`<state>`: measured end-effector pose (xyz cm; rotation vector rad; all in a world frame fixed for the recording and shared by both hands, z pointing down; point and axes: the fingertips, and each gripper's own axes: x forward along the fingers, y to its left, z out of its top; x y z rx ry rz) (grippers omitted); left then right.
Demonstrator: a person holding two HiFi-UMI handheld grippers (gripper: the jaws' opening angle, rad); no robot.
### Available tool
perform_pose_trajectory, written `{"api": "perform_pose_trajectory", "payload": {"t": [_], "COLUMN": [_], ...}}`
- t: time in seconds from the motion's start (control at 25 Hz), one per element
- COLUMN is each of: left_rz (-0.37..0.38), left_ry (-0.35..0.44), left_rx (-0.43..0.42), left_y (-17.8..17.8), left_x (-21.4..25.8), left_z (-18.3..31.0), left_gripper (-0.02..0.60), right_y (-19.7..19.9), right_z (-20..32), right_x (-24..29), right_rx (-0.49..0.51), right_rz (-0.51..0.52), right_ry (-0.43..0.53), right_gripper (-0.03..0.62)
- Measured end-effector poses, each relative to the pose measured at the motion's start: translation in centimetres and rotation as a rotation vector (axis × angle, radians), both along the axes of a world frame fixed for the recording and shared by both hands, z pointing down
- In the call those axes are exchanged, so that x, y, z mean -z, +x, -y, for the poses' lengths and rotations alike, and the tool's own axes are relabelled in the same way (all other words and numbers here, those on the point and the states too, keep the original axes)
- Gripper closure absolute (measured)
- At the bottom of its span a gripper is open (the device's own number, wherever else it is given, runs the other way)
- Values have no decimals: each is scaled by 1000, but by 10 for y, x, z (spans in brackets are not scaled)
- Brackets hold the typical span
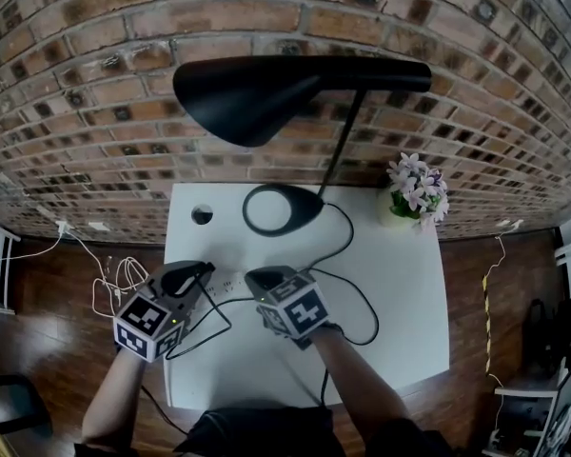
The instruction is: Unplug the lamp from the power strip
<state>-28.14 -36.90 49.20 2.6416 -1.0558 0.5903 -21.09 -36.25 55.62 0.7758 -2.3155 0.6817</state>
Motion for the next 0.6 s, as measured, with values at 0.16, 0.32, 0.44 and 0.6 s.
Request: {"api": "perform_pose_trajectory", "payload": {"t": [0.16,0.32,0.44,0.6], "left_rz": [-7,26,39,51], "left_ry": [19,1,-16,-44], "left_rx": [7,51,88,143], "left_y": [7,1,-3,-15], "left_x": [3,-12,-22,-45], "left_z": [15,37,54,77], "left_gripper": [520,520,520,520], "right_y": [16,19,20,21], "right_z": [-12,-17,-18,-13], "right_x": [10,17,18,12], "right_rx": [-8,5,10,13], "right_rz": [30,40,45,56], "right_ry": [-36,-37,-36,-62], "right_gripper": [591,591,591,591]}}
